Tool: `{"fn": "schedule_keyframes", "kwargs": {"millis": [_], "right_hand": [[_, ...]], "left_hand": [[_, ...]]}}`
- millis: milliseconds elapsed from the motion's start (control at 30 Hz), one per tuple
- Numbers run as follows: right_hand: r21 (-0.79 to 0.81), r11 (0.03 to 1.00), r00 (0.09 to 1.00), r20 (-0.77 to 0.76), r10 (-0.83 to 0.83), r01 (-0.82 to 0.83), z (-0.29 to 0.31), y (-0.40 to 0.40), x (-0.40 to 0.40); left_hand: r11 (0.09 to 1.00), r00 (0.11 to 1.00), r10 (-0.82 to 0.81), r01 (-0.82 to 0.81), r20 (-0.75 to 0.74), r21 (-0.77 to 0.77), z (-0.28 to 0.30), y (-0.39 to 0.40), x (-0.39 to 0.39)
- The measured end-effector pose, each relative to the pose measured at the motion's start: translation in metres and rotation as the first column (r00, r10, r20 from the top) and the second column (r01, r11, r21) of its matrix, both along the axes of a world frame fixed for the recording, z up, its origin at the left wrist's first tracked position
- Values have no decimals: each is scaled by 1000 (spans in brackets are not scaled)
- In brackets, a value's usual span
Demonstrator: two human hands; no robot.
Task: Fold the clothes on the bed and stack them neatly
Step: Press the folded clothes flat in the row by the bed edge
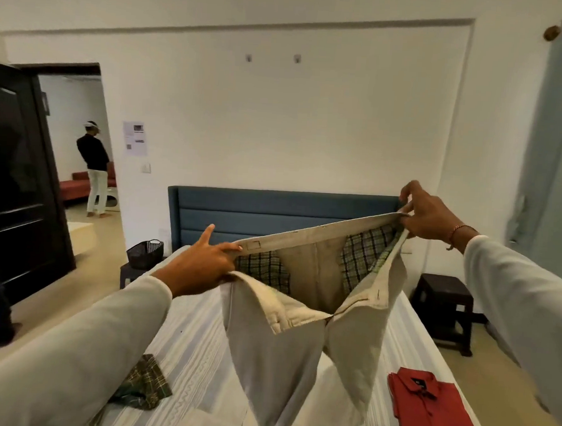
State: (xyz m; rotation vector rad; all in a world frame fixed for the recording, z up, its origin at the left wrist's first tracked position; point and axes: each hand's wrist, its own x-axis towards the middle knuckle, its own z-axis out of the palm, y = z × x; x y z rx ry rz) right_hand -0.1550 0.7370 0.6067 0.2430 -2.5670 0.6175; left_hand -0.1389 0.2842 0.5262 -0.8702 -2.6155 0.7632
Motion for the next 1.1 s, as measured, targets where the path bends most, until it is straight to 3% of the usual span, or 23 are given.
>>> {"fn": "schedule_keyframes", "kwargs": {"millis": [67,167,233,333,467,600,733,867,1000,1100], "right_hand": [[143,989,998,-53,47,-39,8,10,9],[328,938,974,-153,166,-109,16,23,20],[420,888,964,-100,248,-185,25,27,31],[538,806,959,15,283,-247,41,29,45],[488,859,988,64,139,-153,61,33,60],[434,885,985,56,162,-170,73,30,67],[438,897,976,-166,140,-54,79,31,65],[338,939,893,-440,97,64,105,20,57],[290,939,829,-559,11,184,152,8,66],[217,939,782,-618,-79,267,186,9,68]], "left_hand": [[987,998,-57,62,-36,148,24,2,-7],[872,994,-111,109,-25,477,61,-9,-18],[795,995,-98,86,-13,601,88,-19,-25],[803,996,-45,84,-80,590,122,-31,-34],[859,954,-80,213,-288,466,151,-40,-43],[945,901,-101,219,-421,242,165,-38,-54],[897,877,-82,272,-473,348,177,-39,-67],[870,764,-22,332,-645,364,191,-24,-71],[828,588,45,430,-807,359,234,-9,-61],[763,574,72,495,-815,416,268,-3,-52]]}}
